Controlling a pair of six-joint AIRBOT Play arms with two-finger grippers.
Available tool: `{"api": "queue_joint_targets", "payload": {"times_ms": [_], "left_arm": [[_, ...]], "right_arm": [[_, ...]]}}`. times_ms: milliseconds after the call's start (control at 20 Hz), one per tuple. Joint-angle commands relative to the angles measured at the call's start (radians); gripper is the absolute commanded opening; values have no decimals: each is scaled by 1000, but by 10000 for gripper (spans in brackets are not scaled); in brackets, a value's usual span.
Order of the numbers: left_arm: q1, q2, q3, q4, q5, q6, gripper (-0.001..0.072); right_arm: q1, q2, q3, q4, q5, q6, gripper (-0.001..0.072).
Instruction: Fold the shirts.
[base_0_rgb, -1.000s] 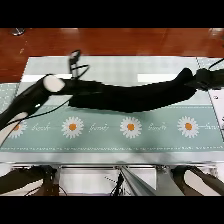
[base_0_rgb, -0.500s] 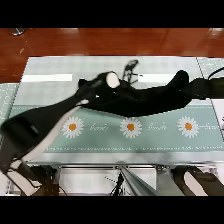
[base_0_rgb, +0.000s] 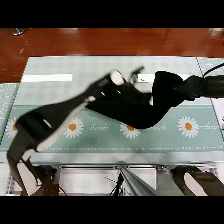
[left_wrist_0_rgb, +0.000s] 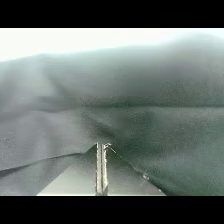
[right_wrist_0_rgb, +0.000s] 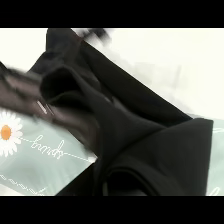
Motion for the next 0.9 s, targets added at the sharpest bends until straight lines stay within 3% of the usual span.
{"api": "queue_joint_targets", "payload": {"times_ms": [0,250,450,700,850], "left_arm": [[201,68,10,-13,-146,15,28],[536,341,-108,177,-295,63,29],[790,743,-456,182,-231,112,29],[885,1299,-892,182,-204,126,29],[885,1521,-1078,182,-220,73,29]], "right_arm": [[3,-3,1,16,-18,1,23],[115,-131,89,63,-25,-36,23],[254,-351,254,64,-80,-31,23],[433,-685,484,64,-159,-27,23],[497,-840,569,64,-205,-14,23]]}}
